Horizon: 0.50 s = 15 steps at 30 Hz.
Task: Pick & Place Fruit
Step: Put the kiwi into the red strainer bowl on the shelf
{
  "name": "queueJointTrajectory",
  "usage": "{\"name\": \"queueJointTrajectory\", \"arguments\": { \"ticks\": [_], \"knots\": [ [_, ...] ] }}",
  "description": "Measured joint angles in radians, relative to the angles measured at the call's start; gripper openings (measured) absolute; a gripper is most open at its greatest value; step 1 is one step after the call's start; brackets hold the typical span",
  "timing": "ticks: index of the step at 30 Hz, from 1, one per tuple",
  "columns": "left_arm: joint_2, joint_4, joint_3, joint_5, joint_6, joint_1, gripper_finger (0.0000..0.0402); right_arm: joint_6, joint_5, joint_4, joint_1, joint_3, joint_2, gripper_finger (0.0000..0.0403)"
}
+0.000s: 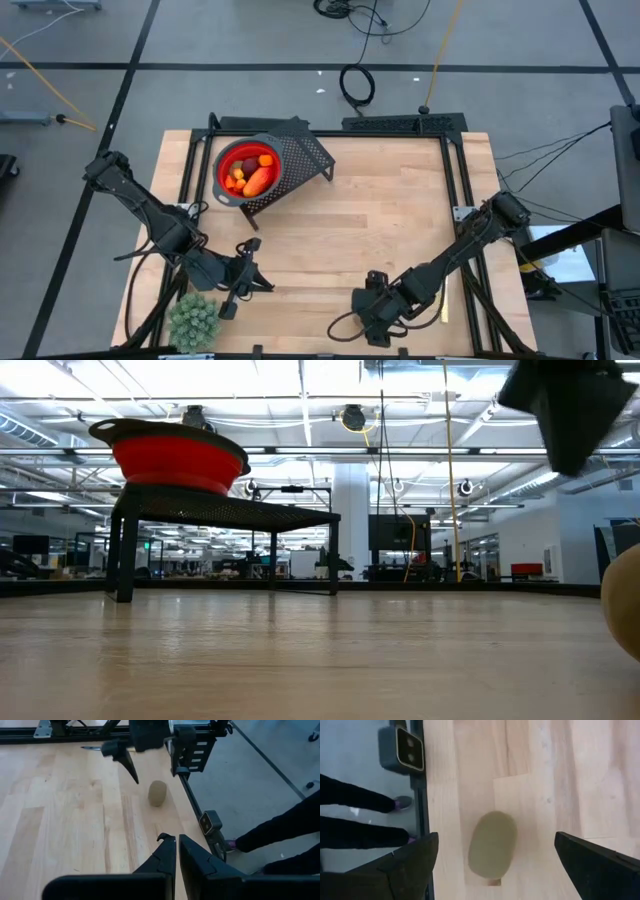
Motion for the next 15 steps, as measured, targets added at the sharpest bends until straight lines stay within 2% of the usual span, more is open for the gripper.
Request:
{"name": "queueJointTrajectory", "arguments": {
  "ticks": [12,15],
  "knots": [
    [0.000,0.000,0.000,0.001,0.012,0.000,0.0019,0.021,0.004,-0.005,0.014,-0.001,0.139,0.0392],
    [0.000,0.000,0.000,0.002,0.016,0.000,0.0019,0.020,-0.023,-0.005,0.014,-0.001,0.170,0.0393]
  ]
}}
